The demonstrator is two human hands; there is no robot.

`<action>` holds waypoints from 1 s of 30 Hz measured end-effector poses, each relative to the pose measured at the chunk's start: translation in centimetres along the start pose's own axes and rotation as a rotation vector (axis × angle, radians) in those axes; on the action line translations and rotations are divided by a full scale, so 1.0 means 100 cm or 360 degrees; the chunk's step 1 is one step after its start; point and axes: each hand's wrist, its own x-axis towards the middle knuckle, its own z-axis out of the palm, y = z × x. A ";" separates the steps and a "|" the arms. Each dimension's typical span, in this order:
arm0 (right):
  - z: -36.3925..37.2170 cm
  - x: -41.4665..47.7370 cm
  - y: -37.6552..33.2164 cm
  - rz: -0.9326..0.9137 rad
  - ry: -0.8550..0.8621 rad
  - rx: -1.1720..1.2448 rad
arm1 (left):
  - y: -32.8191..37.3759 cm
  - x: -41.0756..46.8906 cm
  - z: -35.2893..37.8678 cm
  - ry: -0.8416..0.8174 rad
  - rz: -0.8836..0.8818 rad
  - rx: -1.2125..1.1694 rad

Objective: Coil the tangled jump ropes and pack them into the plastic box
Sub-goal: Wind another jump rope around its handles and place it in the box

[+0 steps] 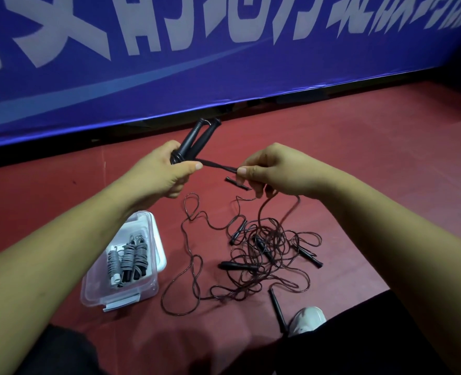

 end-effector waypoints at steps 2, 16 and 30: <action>0.002 -0.001 -0.005 -0.0005 -0.0010 -0.0028 | -0.002 0.002 -0.002 0.0080 0.0014 0.0074; 0.005 -0.011 -0.029 -0.0037 0.0023 0.0108 | -0.014 0.005 0.000 0.0287 0.0105 0.1593; -0.003 -0.005 -0.026 -0.0360 0.0389 -0.0420 | -0.015 -0.011 0.020 -0.0424 0.0130 0.1910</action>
